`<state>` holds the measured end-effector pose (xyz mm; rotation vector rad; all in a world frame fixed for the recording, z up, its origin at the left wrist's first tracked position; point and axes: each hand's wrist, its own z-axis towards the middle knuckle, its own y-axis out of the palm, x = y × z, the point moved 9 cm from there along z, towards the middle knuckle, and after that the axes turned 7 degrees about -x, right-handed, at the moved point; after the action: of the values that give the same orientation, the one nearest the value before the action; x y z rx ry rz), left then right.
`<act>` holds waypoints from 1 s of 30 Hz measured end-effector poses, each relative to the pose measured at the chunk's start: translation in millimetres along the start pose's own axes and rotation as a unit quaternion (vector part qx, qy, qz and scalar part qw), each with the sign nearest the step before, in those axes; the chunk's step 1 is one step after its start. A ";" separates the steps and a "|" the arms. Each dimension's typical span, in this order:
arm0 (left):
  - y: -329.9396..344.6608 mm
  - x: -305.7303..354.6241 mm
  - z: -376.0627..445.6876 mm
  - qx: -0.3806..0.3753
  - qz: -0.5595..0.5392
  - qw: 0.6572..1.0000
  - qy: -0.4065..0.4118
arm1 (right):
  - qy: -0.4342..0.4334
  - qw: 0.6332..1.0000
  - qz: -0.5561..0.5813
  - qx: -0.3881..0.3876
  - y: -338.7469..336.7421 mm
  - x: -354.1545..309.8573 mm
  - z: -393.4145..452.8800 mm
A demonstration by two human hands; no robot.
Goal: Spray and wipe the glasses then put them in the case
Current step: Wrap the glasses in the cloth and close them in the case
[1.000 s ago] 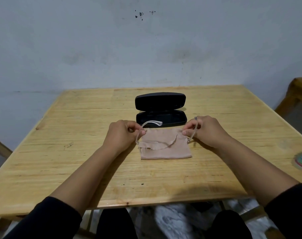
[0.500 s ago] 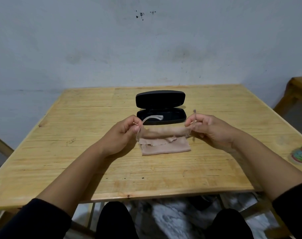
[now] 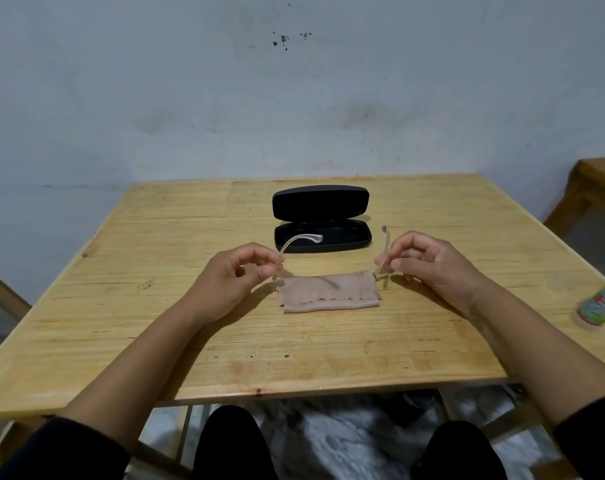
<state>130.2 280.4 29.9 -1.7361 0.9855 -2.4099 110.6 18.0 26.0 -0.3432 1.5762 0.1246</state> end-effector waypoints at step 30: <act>19.8 22.6 -6.2 0.004 0.153 0.988 -0.032 | 0.020 0.973 -0.228 0.011 27.0 -5.0 3.9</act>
<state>109.5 259.4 38.3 -1.5179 1.1359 -2.1514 106.4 45.5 27.2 -0.6845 1.4992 -0.2577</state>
